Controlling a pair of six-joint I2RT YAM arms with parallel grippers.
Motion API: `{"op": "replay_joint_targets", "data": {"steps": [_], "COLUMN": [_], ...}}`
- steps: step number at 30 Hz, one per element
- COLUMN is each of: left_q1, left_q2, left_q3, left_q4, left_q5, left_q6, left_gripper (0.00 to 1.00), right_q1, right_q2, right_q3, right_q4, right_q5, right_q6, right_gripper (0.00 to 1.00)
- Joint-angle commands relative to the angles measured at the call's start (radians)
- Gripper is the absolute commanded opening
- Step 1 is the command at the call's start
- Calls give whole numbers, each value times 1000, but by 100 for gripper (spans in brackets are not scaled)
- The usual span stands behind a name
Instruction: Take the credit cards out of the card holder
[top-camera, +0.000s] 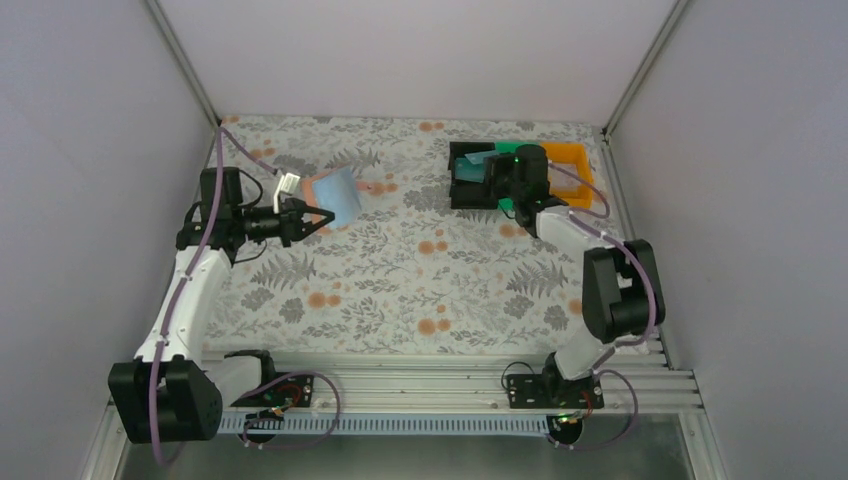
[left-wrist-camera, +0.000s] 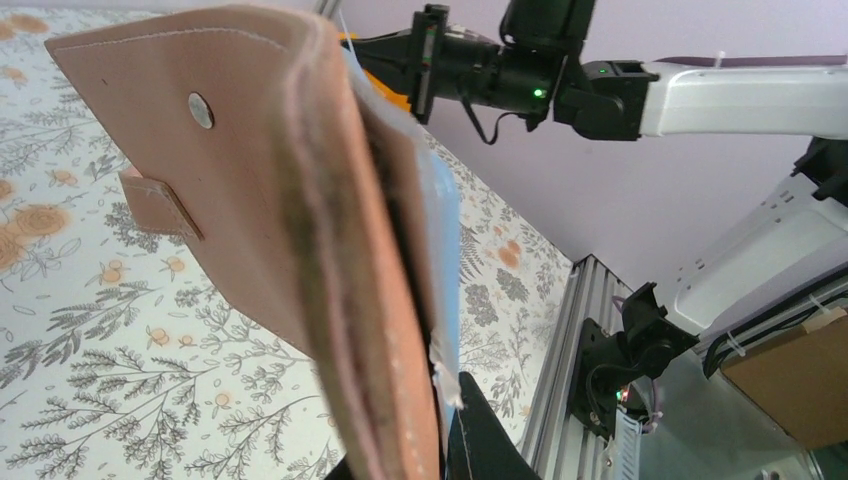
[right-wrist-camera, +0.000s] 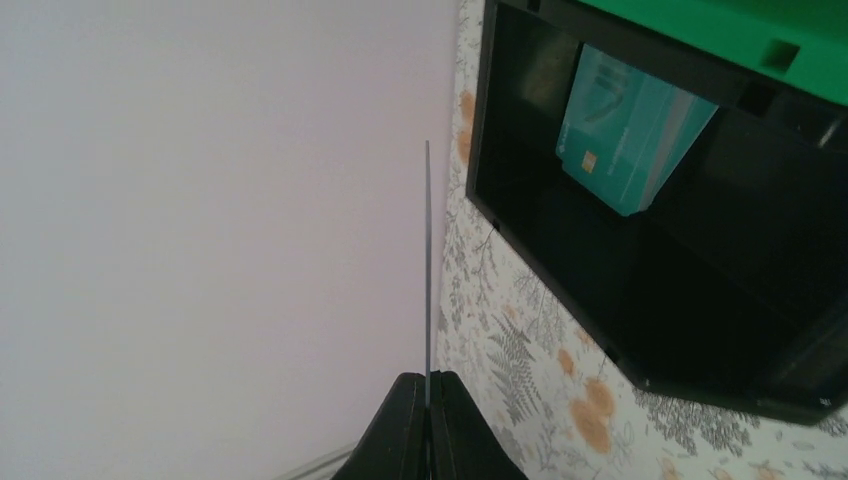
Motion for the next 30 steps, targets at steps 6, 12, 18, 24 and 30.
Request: {"op": "replay_joint_targets", "data": {"steps": [6, 12, 18, 24, 30], "left_q1": [8, 8, 8, 8, 8], "left_q2": [10, 14, 33, 24, 38], "left_q3": [53, 50, 57, 53, 56], "left_q4": [-15, -26, -22, -19, -26], "left_q5": [15, 20, 30, 31, 42], "left_q6": [33, 53, 45, 41, 51], "left_gripper": [2, 2, 2, 2, 2], "right_q1": [26, 29, 42, 62, 64], "right_q2": [210, 322, 337, 376, 420], "right_q3": [184, 317, 335, 387, 440], "right_q4": [-51, -120, -150, -213, -244], "right_q5": [126, 137, 188, 196, 233], "right_q6": [65, 51, 110, 137, 125], "right_gripper": [4, 4, 4, 4, 4]}}
